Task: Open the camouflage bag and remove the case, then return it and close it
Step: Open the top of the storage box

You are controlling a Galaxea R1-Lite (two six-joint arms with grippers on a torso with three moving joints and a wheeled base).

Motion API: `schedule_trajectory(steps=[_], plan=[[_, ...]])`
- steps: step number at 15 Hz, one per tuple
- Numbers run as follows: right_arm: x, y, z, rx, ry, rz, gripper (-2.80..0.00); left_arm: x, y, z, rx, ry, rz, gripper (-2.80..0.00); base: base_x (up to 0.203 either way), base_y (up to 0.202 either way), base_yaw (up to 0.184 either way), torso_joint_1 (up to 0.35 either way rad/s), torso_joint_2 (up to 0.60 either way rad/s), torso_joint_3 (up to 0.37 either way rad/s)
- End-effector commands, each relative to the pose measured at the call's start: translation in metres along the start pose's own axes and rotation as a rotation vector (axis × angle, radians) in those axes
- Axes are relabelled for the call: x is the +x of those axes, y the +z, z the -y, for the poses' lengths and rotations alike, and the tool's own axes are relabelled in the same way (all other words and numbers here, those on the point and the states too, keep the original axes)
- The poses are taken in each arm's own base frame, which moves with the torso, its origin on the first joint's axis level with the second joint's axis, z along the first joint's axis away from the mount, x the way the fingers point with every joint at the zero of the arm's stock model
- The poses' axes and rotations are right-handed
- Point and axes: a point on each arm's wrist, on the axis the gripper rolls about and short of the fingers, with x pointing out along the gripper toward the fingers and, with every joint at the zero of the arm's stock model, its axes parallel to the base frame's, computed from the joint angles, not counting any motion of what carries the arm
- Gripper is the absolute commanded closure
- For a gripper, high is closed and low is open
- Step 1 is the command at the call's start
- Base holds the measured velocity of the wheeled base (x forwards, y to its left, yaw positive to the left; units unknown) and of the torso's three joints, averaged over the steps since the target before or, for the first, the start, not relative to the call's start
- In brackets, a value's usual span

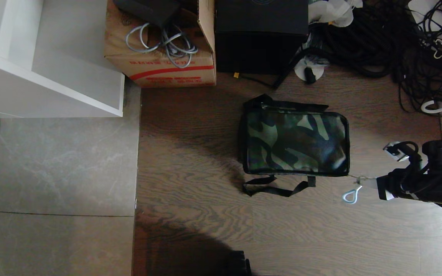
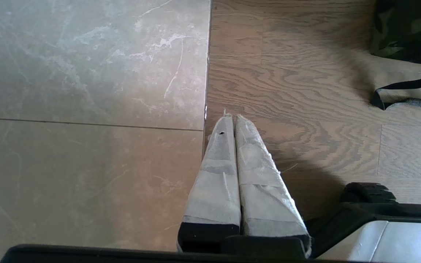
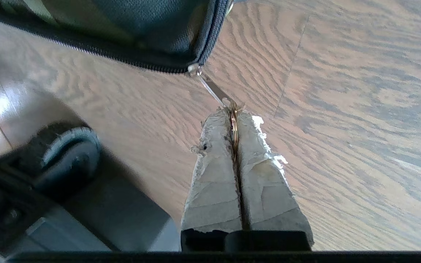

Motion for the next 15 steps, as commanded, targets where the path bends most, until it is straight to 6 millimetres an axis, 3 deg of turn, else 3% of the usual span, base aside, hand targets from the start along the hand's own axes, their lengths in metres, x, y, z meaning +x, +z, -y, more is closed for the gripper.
schedule_trajectory(steps=[1, 6, 9, 15], plan=[[0.0, 0.001, 0.012, -0.013, -0.014, 0.004, 0.0, 0.0, 0.0, 0.0, 0.0, 0.0, -0.001, 0.0, 0.0, 0.0, 0.0, 0.0, 0.0, 0.0], [0.004, 0.006, 0.012, -0.054, 0.054, 0.026, 0.0, 0.0, 0.0, 0.0, 0.0, 0.002, 0.0, 0.0, 0.0, 0.0, 0.0, 0.0, 0.0, 0.0], [0.005, -0.006, 0.006, -0.081, 0.133, 0.014, 0.0, 0.0, 0.0, 0.0, 0.001, 0.001, 0.0, 0.0, 0.0, 0.0, 0.0, 0.0, 0.0, 0.0], [0.013, -0.003, 0.0, -0.087, 0.16, 0.005, 0.0, 0.0, 0.0, 0.0, 0.0, 0.002, -0.001, 0.0, 0.0, 0.0, 0.0, 0.0, 0.0, 0.0]])
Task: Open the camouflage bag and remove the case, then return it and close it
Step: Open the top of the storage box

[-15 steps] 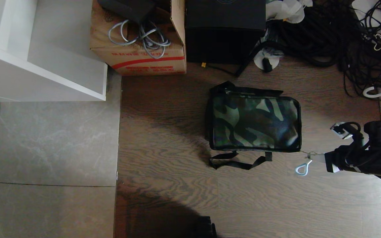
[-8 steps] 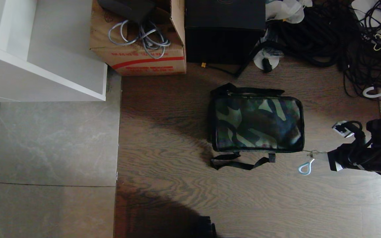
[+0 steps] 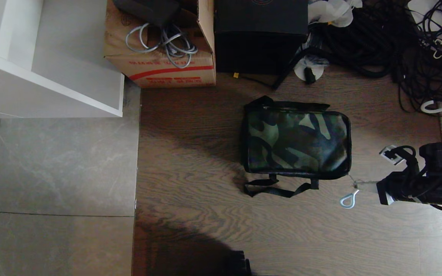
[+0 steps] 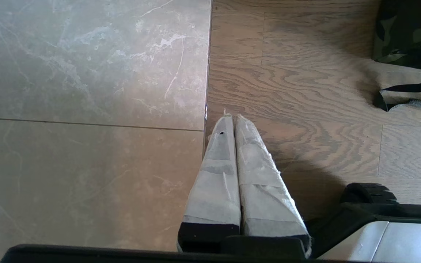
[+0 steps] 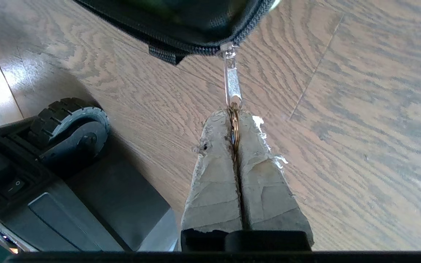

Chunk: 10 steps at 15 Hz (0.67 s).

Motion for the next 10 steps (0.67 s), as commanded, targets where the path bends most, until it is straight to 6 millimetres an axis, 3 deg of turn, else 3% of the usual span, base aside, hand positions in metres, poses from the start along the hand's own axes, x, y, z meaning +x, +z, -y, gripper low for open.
schedule_trajectory(steps=[1, 10], plan=[[0.004, 0.0, -0.001, -0.007, 0.014, -0.002, 0.0, 0.0, 0.0, 0.0, 0.0, 0.0, 0.001, 0.0, 0.0, 0.0, 0.0, 0.0, 0.0, 0.0], [0.012, 0.002, 0.01, -0.005, 0.009, -0.008, 0.0, 0.0, 0.0, 0.0, 0.0, -0.001, 0.0, 0.0, 0.0, 0.0, 0.0, 0.0, 0.0, 0.0]])
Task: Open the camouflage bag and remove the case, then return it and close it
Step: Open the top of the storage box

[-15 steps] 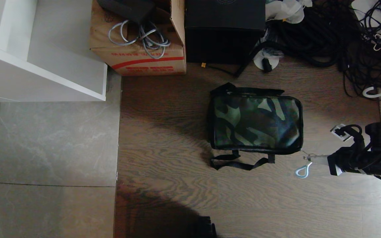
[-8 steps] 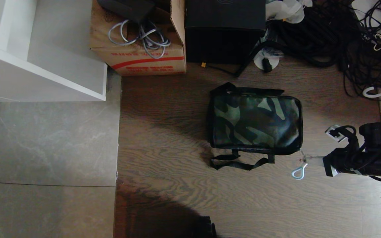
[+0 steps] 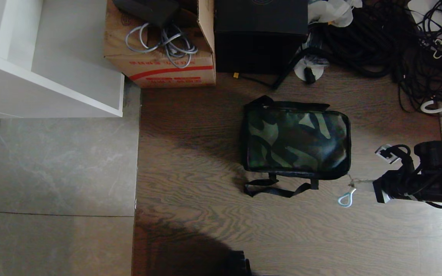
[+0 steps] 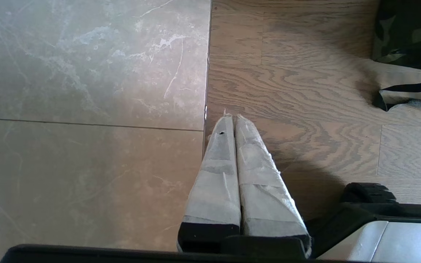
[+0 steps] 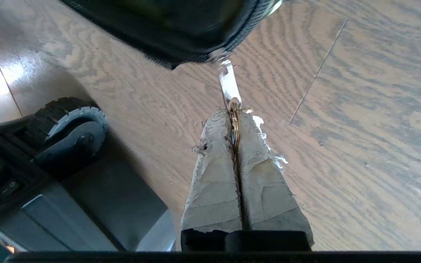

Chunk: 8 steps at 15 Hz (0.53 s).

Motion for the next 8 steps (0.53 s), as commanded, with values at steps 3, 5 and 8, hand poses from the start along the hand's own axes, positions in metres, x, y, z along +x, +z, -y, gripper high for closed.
schedule_trajectory(steps=[3, 5, 8], plan=[[0.008, 0.002, 0.011, -0.005, -0.002, 0.007, 0.0, 0.0, 0.0, 0.0, 0.0, 0.001, 0.0, 0.0, 0.0, 0.0, 0.0, 0.0, 0.0, 0.0], [0.011, 0.005, 0.015, -0.011, -0.004, 0.011, 0.0, 0.0, 0.0, 0.0, 0.001, 0.001, -0.001, 0.0, 0.0, 0.0, 0.0, 0.0, 0.0, 0.0], [0.014, 0.012, 0.02, -0.004, -0.001, 0.01, 0.0, 0.0, 0.0, 0.0, 0.001, 0.001, -0.001, 0.0, 0.0, 0.0, 0.0, 0.0, 0.0, 0.0]])
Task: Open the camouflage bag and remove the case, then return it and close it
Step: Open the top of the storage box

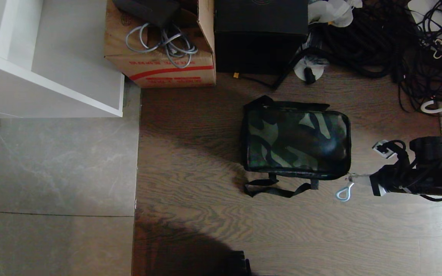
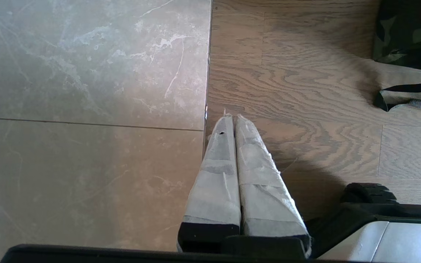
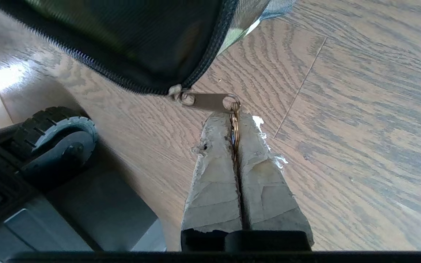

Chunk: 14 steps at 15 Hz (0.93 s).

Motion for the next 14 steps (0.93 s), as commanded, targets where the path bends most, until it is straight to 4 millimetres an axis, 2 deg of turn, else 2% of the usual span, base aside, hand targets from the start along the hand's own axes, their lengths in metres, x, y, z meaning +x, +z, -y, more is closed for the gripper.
schedule_trajectory(steps=[1, 8, 14], plan=[[0.003, 0.007, 0.006, 0.002, 0.009, 0.0, 0.0, 0.0, 0.0, 0.0, 0.0, 0.0, 0.0, 0.0, 0.0, 0.0, 0.0, 0.0, 0.0, 0.0], [-0.006, 0.037, 0.013, -0.028, -0.007, 0.043, 0.0, 0.0, 0.0, 0.0, 0.002, -0.001, 0.0, 0.0, 0.0, 0.0, 0.0, 0.0, 0.0, 0.0], [-0.013, 0.052, 0.009, 0.083, 0.075, 0.098, 0.0, 0.0, 0.0, 0.0, 0.002, 0.0, -0.001, 0.0, 0.0, 0.0, 0.0, 0.0, 0.0, 0.0]])
